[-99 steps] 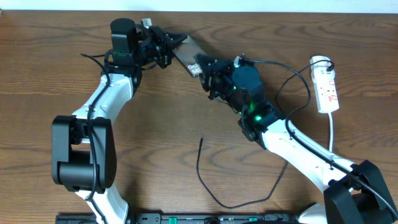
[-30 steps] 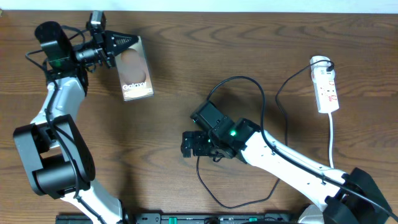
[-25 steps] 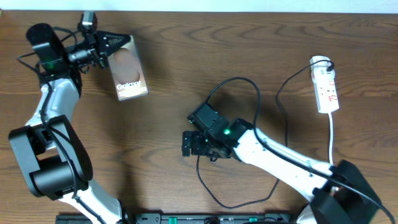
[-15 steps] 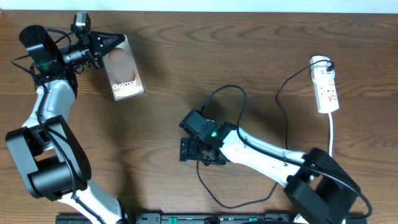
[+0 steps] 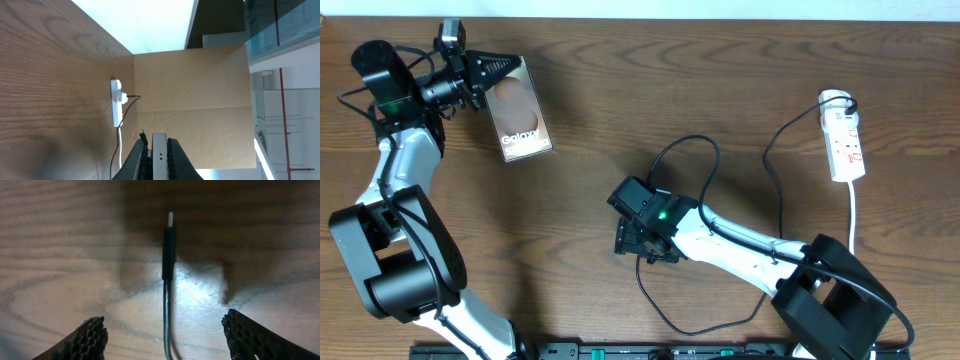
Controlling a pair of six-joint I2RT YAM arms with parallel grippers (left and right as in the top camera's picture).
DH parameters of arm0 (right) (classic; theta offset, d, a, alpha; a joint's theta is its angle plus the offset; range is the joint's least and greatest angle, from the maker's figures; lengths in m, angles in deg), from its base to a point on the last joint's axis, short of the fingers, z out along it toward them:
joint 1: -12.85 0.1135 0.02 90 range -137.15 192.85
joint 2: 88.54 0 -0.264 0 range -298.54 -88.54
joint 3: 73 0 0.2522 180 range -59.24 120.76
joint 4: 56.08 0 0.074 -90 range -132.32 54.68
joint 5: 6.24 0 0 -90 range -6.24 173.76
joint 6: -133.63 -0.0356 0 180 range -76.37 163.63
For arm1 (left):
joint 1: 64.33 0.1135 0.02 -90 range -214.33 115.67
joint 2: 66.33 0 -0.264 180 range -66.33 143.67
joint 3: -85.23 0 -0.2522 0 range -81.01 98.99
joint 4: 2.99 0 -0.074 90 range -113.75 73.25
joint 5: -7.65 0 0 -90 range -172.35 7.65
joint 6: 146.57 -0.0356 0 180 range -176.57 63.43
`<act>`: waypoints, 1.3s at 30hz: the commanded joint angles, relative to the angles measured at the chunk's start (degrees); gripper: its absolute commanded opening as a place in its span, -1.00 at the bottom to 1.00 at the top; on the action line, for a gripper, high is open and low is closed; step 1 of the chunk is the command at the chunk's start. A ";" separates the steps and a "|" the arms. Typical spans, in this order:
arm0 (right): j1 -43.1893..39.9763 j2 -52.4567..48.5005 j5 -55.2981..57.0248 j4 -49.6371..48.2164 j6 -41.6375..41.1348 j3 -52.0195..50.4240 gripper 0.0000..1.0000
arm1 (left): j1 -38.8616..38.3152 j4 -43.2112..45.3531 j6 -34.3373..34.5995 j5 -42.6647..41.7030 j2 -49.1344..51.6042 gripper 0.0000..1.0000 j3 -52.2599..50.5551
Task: Plug charger to phone and switch on socket
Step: 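Lower the right gripper and grasp the black cable's connector end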
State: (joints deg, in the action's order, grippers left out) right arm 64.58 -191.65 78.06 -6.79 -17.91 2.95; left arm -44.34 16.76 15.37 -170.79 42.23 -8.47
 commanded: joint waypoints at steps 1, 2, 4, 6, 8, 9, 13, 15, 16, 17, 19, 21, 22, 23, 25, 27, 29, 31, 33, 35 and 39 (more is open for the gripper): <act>0.11 -0.20 3.61 0.04 -2.16 0.66 0.48 | 0.09 0.42 -0.17 -1.60 -0.87 -0.86 0.83; 0.11 -0.20 4.28 0.04 -2.32 0.66 0.48 | 0.09 0.39 -0.17 -1.60 -0.85 -0.85 0.83; 0.11 -0.20 5.42 0.00 -2.32 0.66 0.48 | 0.09 0.39 -0.17 -1.57 -0.85 -0.86 0.83; 0.09 -0.22 5.86 0.00 -2.32 0.66 0.47 | 0.09 0.39 -0.15 -1.60 -0.85 -0.85 0.83; 0.09 -0.22 6.19 0.00 -2.32 0.66 0.47 | 0.09 0.39 -0.17 -1.60 -0.85 -0.86 0.83; 0.09 -0.33 6.38 0.00 -2.34 0.66 0.46 | 0.09 0.39 -0.15 -1.60 -0.87 -0.85 0.83; 0.09 -1.60 6.69 -0.04 -3.15 0.66 0.44 | 0.09 0.39 -0.15 -1.60 -0.87 -0.86 0.83; 0.09 -2.32 6.62 -0.20 -3.17 0.66 0.43 | 0.09 0.39 -0.15 -1.60 -0.87 -0.85 0.83; 0.09 -2.73 6.49 -0.42 -3.15 0.66 0.42 | 0.09 0.39 -0.15 -1.57 -0.87 -0.86 0.83; 0.09 -2.75 6.38 -0.48 -3.15 0.66 0.42 | 0.09 0.39 -0.15 -1.57 -0.87 -0.86 0.83; 0.09 -2.78 6.40 -0.61 -3.15 0.66 0.41 | 0.09 0.39 -0.15 -1.57 -0.87 -0.85 0.83; 0.09 -2.78 6.40 -0.83 -3.15 0.66 0.40 | 0.09 0.39 -0.17 -1.60 -0.87 -0.86 0.83; 0.09 -2.80 6.40 -0.85 -3.17 0.66 0.38 | 0.09 0.39 -0.17 -1.57 -0.87 -0.86 0.83; 0.09 -2.80 6.45 -0.83 -3.17 0.66 0.36 | 0.09 0.39 -0.17 -1.57 -0.87 -0.86 0.83; 0.09 -2.80 6.67 -0.87 -3.17 0.66 0.31 | 0.09 0.39 -0.17 -1.57 -0.87 -0.86 0.83; 0.09 -2.99 6.88 -1.11 -3.19 0.66 0.21 | 0.09 0.39 -0.17 -1.60 -0.87 -0.85 0.83; 0.09 -3.23 7.06 -1.84 -3.23 0.66 0.07 | 0.09 0.39 -0.17 -1.57 -0.87 -0.86 0.83; 0.09 -3.50 7.13 -2.47 -3.67 0.66 0.02 | 0.09 0.39 -0.17 -1.60 -0.87 -0.85 0.83; 0.09 -3.93 7.13 -3.08 -3.82 0.66 0.01 | 0.09 0.39 -0.17 -1.57 -0.87 -0.86 0.83; 0.09 -4.39 7.15 -3.21 -3.82 0.66 0.00 | 0.09 0.39 -0.17 -1.57 -0.87 -0.86 0.83; 0.07 -5.33 7.50 -3.23 -4.66 0.66 -0.06 | 0.09 0.39 -0.17 -1.60 -0.87 -0.85 0.83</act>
State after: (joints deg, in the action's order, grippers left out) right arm 64.58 -194.64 83.99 -10.05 -21.05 3.19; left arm -44.34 16.76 15.37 -170.81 42.23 -8.47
